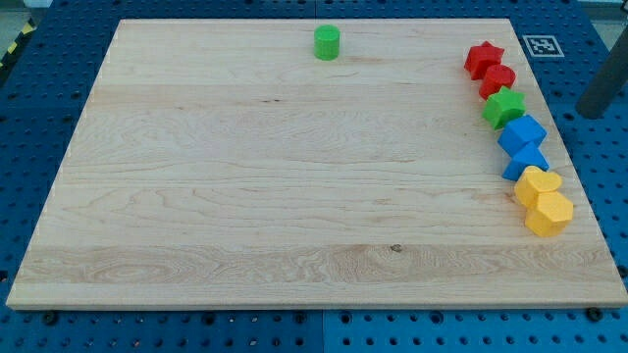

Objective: Push the green star to the bottom right side of the green circle

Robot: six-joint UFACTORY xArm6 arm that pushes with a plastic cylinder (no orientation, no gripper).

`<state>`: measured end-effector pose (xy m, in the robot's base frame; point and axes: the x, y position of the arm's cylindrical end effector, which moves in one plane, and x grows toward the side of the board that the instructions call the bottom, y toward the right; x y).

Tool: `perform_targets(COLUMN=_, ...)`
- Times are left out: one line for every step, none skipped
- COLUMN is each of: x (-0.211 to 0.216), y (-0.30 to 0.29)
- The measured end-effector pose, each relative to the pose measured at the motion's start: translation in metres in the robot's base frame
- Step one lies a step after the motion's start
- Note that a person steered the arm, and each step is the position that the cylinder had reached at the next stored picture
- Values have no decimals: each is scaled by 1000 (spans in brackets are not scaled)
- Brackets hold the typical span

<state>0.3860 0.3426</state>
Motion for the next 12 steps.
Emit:
perform_targets(x=21, y=-23)
perform_targets(x=31, y=-61)
perform_targets(x=22, y=-81)
perform_targets(x=11, y=-97)
perform_targets(x=11, y=-129)
perform_targets(x=11, y=-166)
perform_targets(x=8, y=-192)
perform_targets(x=20, y=-187)
perform_targets(x=37, y=-148)
perform_targets(x=33, y=-121)
perform_targets(x=27, y=-109)
perform_targets(x=20, y=-109)
